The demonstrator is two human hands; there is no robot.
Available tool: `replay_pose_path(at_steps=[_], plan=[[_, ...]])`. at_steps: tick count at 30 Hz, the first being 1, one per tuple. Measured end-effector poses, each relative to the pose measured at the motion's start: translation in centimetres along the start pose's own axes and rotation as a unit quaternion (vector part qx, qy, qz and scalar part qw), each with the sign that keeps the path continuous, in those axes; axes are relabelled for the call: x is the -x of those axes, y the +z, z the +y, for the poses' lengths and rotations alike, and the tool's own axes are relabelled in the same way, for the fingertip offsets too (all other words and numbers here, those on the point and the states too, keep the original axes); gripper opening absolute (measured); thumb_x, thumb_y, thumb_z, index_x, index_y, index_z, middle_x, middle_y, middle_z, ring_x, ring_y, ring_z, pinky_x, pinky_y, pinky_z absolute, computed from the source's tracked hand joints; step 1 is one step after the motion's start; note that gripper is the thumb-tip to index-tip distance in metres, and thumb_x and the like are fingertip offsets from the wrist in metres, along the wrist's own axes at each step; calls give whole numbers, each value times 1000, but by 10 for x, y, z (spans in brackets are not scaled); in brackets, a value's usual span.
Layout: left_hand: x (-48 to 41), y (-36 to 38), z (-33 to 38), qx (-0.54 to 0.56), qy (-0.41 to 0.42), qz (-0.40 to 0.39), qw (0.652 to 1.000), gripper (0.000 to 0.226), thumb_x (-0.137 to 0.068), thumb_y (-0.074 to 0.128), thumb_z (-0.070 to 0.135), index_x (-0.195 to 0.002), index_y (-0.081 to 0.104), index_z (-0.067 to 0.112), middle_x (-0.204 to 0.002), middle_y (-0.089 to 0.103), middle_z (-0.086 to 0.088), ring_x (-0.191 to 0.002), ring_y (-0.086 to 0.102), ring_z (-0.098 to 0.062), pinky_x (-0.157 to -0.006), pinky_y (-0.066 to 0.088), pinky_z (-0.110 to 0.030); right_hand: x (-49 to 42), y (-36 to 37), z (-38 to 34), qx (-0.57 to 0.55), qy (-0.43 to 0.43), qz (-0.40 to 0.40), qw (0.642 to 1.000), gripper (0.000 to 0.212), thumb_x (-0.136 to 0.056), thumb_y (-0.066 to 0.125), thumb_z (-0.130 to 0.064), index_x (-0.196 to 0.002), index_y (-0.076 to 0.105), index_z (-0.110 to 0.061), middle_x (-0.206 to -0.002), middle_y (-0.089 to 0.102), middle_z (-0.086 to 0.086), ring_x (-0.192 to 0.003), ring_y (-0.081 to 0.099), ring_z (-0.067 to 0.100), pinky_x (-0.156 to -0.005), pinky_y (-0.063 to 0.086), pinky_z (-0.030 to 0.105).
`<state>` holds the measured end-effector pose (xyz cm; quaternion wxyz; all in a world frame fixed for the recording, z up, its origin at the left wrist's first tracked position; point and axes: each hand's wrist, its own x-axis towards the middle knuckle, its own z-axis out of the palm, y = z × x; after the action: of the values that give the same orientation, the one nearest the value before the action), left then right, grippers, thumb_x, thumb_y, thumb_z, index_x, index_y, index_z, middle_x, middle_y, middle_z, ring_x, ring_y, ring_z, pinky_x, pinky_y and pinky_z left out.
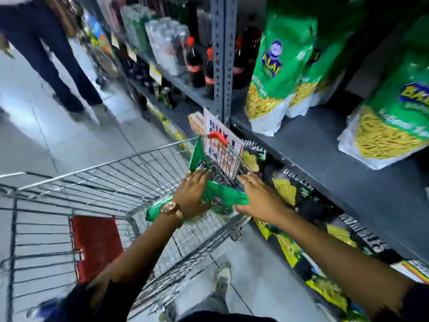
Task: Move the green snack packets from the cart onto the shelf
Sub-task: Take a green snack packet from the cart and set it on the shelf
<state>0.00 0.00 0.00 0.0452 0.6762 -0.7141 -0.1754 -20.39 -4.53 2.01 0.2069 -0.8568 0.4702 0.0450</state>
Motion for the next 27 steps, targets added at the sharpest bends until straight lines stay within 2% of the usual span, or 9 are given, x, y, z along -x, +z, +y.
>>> replay_pose_path(at_steps=[4, 7, 10, 12, 16, 18, 21, 23, 27], plan=[[-45, 15, -19, -114, 14, -127, 985, 91, -81, 68, 41, -151, 20, 9, -156, 31, -14, -147, 25, -29, -124, 11, -41, -40, 28, -3, 29, 70, -97, 992, 71, -74, 72, -37, -131, 45, -4, -135, 51, 15, -129, 46, 32, -106, 42, 41], [-74, 34, -28, -155, 20, -169, 973, 65, -87, 63, 26, -144, 35, 16, -141, 53, -12, -131, 50, -31, -118, 24, -45, -58, 49, -5, 77, 90, -157, 980, 54, -80, 66, -31, -125, 50, -6, -131, 56, 14, -122, 55, 34, -101, 45, 43], [-96, 42, -34, -161, 11, -170, 972, 46, -88, 55, 15, -133, 46, 15, -121, 67, -14, -112, 65, -33, -101, 43, -41, -74, 60, -7, 100, 124, -184, 970, 65, -80, 70, -39, -132, 44, -9, -139, 51, 11, -123, 55, 35, -102, 42, 43], [-100, 46, -35, -171, 7, -165, 971, 51, -88, 56, 18, -137, 41, 16, -116, 69, -15, -108, 67, -34, -89, 51, -41, -81, 66, -6, 103, 136, -175, 970, 64, -80, 72, -36, -131, 44, -10, -139, 52, 10, -122, 58, 33, -98, 44, 41], [-101, 53, -37, -190, 18, -145, 971, 66, -92, 47, 14, -151, 18, 17, -112, 70, -15, -99, 70, -35, -75, 55, -42, -91, 75, 2, 107, 143, -133, 975, 40, -84, 67, -24, -121, 55, -15, -122, 65, 10, -112, 64, 32, -88, 50, 37], [-99, 49, -33, -197, 19, -145, 969, 59, -93, 47, 14, -149, 27, 17, -111, 71, -14, -100, 70, -34, -76, 55, -42, -92, 78, 4, 105, 143, -123, 976, 33, -88, 62, -21, -120, 59, -16, -118, 67, 10, -110, 65, 31, -83, 50, 36], [-99, 42, -26, -219, 17, -158, 963, 32, -94, 49, 14, -124, 56, 11, -110, 71, -13, -102, 70, -34, -81, 55, -43, -91, 80, 5, 91, 166, -95, 977, 23, -92, 56, -11, -112, 63, -17, -113, 70, 10, -105, 67, 31, -72, 45, 31], [-97, 35, -26, -225, 12, -158, 961, 26, -92, 51, 15, -116, 60, 9, -109, 71, -15, -101, 69, -35, -82, 55, -44, -88, 77, 8, 51, 173, -71, 981, 18, -92, 55, -13, -108, 63, -17, -112, 70, 10, -105, 67, 31, -73, 43, 31], [-85, 16, -21, -195, -1, -105, 975, 29, -90, 60, 28, -115, 59, 13, -103, 70, -11, -98, 68, -32, -80, 56, -41, -67, 51, 14, -30, 170, 6, 985, 21, -90, 58, -20, -110, 65, -21, -108, 72, 9, -104, 66, 31, -80, 49, 33]])
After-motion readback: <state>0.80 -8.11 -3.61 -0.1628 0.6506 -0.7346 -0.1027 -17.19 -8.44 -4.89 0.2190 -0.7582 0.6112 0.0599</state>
